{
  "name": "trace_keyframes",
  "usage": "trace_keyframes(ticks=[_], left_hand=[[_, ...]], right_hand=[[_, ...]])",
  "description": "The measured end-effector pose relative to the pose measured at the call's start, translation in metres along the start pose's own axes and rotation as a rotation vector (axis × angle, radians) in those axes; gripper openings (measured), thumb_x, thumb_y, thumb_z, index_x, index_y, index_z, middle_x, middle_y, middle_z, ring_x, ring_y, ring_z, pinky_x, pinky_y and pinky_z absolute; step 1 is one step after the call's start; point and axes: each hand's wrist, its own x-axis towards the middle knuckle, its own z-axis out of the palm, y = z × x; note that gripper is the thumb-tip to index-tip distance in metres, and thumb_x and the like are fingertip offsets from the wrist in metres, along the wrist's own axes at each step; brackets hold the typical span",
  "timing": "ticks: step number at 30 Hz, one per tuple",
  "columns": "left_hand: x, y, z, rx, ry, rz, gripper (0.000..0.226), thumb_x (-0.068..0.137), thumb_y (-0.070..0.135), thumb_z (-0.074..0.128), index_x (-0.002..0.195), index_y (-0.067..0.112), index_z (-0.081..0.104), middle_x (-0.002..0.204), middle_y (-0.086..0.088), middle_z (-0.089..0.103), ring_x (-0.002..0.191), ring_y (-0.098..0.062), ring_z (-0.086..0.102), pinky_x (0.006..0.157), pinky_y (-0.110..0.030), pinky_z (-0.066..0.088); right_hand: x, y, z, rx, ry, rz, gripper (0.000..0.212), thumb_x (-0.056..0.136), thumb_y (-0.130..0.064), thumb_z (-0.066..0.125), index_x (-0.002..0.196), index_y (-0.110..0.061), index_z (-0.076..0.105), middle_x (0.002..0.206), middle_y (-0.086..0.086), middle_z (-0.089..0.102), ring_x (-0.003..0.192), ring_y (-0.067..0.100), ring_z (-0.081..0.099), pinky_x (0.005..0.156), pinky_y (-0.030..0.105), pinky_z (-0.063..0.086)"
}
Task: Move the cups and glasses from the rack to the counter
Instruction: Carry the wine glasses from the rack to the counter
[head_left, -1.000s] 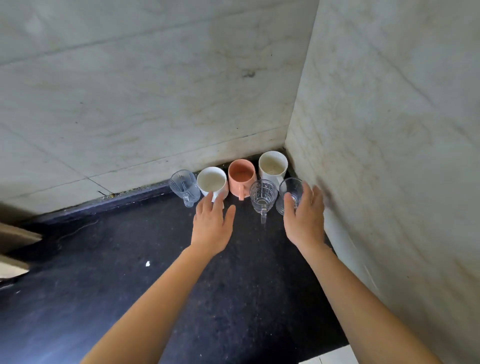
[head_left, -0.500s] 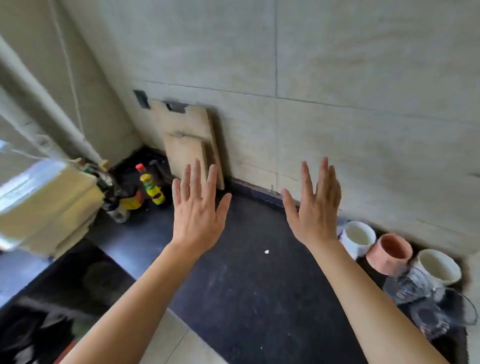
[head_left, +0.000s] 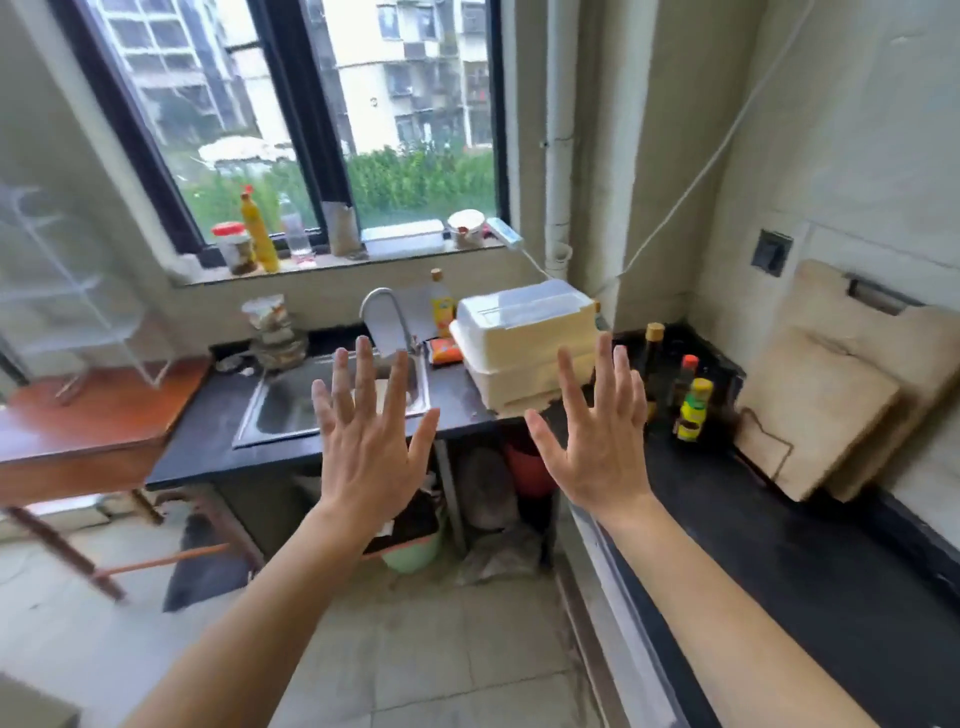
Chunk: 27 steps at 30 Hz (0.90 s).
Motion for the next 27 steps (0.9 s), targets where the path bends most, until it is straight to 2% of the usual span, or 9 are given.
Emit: trace_keyframes(ticks=[6,11,17,20,27], left_hand=[[-0.003,-0.225,-0.051,0.143,0.084,-0.215,0.079,0.095,0.059,0.03,0.159,0.017,0.01,0.166,-0.014,-0.007,0.153,-0.036,-0.007,0.117,-0.068,0.006],[-0.008,-0.352,-0.089,0.234,0.086,-0.408,0.077,0.095,0.062,0.023,0.159,0.02,0.011,0.167,-0.013,-0.004,0.153,-0.034,-0.005,0.119,-0.063,0.006],[-0.024,-0.465,-0.1,0.331,0.086,-0.523,0.077,0.097,0.064,0.012,0.159,0.02,0.011,0.167,-0.012,-0.002,0.154,-0.031,-0.005,0.119,-0.063,0.008],[-0.019,-0.519,-0.09,0.35,0.059,-0.603,0.077,0.095,0.065,0.013,0.159,0.023,0.007,0.167,-0.01,-0.006,0.154,-0.031,-0.006,0.12,-0.06,0.006],[0.063,-0.658,-0.05,0.414,0.028,-0.653,0.077,0.095,0.062,0.014,0.159,0.021,0.01,0.167,-0.011,-0.003,0.154,-0.03,-0.005,0.122,-0.055,0.0]], right_hand=[[0.087,-0.202,0.129,0.096,-0.053,-0.312,0.081,0.095,-0.06,0.048,0.161,-0.025,0.017,0.169,0.018,-0.002,0.156,0.039,-0.001,0.121,0.063,0.013],[0.125,-0.338,0.204,0.178,-0.102,-0.464,0.082,0.093,-0.06,0.05,0.161,-0.023,0.021,0.168,0.02,0.003,0.155,0.04,0.008,0.122,0.058,0.016],[0.164,-0.45,0.287,0.293,-0.161,-0.573,0.083,0.094,-0.058,0.051,0.161,-0.02,0.02,0.168,0.02,0.003,0.155,0.039,0.006,0.122,0.059,0.014],[0.181,-0.494,0.336,0.347,-0.194,-0.616,0.082,0.095,-0.06,0.047,0.162,-0.023,0.016,0.169,0.017,-0.004,0.155,0.038,0.003,0.124,0.056,0.012],[0.265,-0.573,0.47,0.397,-0.224,-0.627,0.079,0.097,-0.059,0.043,0.162,-0.025,0.013,0.169,0.014,-0.007,0.156,0.035,0.001,0.122,0.054,0.009]])
